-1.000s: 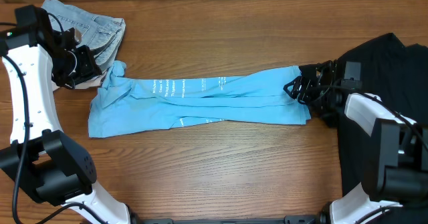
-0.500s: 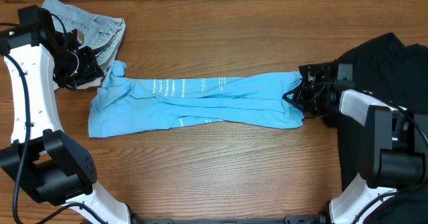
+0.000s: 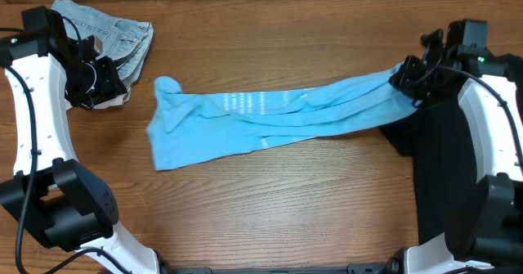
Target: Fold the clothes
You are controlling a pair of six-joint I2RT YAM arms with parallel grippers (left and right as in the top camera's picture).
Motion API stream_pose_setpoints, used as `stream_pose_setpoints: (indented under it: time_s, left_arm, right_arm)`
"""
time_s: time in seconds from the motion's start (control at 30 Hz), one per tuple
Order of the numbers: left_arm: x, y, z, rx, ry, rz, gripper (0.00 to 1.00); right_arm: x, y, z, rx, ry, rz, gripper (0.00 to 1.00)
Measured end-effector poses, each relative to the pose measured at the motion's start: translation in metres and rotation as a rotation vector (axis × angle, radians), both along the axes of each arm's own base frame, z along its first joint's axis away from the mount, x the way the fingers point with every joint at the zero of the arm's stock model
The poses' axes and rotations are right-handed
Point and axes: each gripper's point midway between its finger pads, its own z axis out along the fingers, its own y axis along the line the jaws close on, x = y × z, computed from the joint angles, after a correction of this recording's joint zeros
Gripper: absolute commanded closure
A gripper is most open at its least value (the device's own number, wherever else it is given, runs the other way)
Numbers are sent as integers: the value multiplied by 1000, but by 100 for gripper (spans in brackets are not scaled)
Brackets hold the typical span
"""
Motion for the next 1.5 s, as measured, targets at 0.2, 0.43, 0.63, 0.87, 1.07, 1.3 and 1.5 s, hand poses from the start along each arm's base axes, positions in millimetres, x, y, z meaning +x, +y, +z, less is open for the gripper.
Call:
stream_pose_setpoints:
  time_s: [0.2, 0.43, 0.63, 0.87, 1.07, 1.3, 1.5]
  left_arm:
    - [0, 0, 0, 0, 0, 0, 69]
    - [0, 0, 0, 0, 0, 0, 69]
    - [0, 0, 0, 0, 0, 0, 69]
    - [0, 0, 0, 0, 0, 0, 69]
    - [0, 0, 0, 1, 0, -2, 58]
    - [0, 0, 0, 1, 0, -3, 48]
    - [-2, -1, -3, -2, 7, -3, 46]
  right_arm:
    - [-8, 38, -3, -43, 34, 106, 96]
    - [-19, 138, -25, -69, 60, 340, 96]
    - [-18, 196, -76, -88, 106, 441, 96]
    - [-15, 231, -90, -85, 65, 482, 60]
    - [-26, 253, -88, -75, 57, 534, 51]
    - [-22, 217, -88, -74, 119, 455, 50]
    - [-12, 160, -80, -66, 164, 315, 96]
